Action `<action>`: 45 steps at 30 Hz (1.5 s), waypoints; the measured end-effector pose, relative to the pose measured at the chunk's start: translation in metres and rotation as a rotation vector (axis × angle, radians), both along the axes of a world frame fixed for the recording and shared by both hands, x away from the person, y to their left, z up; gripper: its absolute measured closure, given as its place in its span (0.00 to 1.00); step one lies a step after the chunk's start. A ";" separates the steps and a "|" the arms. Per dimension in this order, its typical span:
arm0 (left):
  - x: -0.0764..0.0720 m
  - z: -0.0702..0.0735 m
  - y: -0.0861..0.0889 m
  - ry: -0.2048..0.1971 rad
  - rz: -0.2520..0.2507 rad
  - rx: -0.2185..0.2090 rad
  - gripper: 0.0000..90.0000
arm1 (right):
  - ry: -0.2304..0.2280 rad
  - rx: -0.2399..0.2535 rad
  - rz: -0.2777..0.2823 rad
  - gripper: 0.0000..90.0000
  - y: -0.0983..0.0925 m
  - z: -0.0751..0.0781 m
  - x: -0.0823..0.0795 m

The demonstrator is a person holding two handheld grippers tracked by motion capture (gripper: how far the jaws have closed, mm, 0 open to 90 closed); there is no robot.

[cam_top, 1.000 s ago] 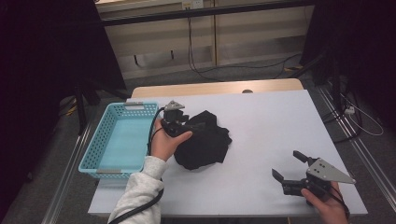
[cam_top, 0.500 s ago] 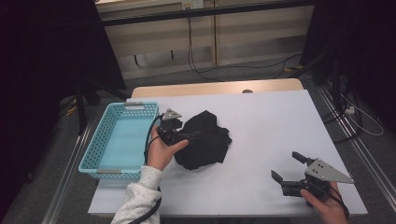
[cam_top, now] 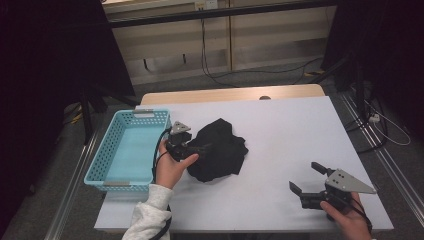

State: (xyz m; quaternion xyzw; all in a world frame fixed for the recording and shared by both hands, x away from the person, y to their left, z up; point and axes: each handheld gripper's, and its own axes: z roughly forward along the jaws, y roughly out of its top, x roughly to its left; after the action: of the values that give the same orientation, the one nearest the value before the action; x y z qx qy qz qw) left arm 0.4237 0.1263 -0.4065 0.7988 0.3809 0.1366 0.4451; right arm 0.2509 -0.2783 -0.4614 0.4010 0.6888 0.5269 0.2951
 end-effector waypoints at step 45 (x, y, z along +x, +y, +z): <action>-0.027 -0.029 -0.017 0.144 -0.156 0.107 1.00 | 0.063 -0.056 0.065 0.02 0.023 0.002 0.041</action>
State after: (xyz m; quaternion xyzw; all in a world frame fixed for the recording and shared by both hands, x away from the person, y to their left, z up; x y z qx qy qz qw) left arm 0.3966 0.1094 -0.4359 0.8564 0.3408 0.0638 0.3826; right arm 0.2921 -0.2556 -0.4595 0.3866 0.7249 0.5037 0.2671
